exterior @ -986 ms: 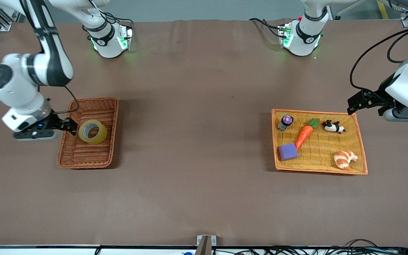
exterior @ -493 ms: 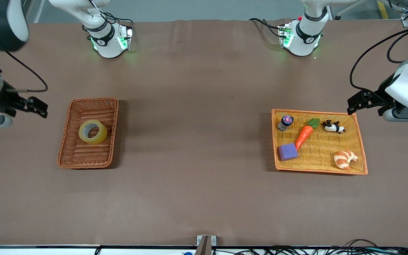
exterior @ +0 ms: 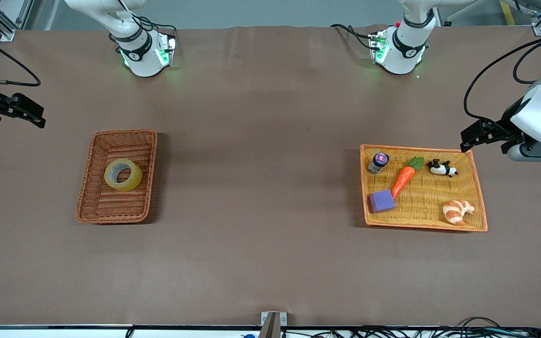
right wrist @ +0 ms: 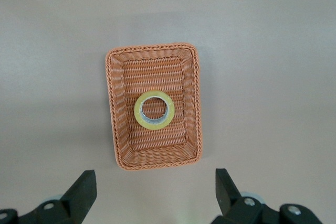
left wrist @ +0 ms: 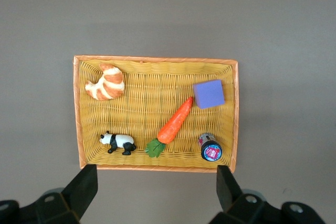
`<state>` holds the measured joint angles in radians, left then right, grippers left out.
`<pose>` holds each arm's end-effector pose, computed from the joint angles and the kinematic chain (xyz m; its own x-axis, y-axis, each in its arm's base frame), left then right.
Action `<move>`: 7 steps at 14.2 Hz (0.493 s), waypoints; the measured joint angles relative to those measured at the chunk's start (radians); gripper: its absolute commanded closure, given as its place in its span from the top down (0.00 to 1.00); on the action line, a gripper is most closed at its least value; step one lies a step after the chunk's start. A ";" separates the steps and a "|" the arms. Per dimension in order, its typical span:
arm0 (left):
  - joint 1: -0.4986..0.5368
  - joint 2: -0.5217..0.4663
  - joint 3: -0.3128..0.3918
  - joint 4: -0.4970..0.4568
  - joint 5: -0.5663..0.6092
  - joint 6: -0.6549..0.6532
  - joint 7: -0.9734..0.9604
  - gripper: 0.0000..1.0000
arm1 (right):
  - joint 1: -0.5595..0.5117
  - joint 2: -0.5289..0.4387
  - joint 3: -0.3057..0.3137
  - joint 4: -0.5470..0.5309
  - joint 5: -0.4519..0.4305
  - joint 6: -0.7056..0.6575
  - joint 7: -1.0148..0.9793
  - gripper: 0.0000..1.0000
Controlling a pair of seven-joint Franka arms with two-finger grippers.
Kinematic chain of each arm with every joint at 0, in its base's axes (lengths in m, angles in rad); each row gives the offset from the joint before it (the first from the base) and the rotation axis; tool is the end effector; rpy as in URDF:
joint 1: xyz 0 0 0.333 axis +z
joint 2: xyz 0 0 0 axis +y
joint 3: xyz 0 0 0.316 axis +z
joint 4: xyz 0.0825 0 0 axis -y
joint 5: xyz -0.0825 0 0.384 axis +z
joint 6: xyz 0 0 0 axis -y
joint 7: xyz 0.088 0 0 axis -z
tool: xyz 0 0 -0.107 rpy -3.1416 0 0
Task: Move tape to another basket
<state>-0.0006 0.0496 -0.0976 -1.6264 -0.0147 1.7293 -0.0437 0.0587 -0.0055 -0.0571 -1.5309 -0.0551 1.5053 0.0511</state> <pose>0.5793 -0.0571 0.5842 0.9973 -0.0517 0.0526 -0.0529 -0.9984 0.0218 0.5465 -0.0054 0.6407 0.9984 -0.0530 -0.0172 -0.0520 -0.9971 0.0557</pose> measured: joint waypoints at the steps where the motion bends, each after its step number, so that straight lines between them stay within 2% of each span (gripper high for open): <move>1: 0.000 0.000 0.000 0.000 0.000 0.000 0.000 1.00 | -0.003 0.000 -0.020 0.001 0.017 0.000 0.000 1.00; 3: 0.000 0.000 0.000 0.000 0.000 0.000 0.000 1.00 | -0.032 0.000 -0.040 0.005 0.042 0.000 -0.002 1.00; 7: 0.000 0.000 0.000 0.000 0.000 0.000 -0.001 1.00 | -0.057 0.001 -0.045 0.010 0.066 -0.013 -0.001 1.00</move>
<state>-0.0010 0.0496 -0.0977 -1.6264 -0.0147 1.7294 -0.0443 0.0013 -0.0050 -0.1017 -1.5205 0.0114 1.4921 0.0502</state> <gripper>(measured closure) 0.000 0.000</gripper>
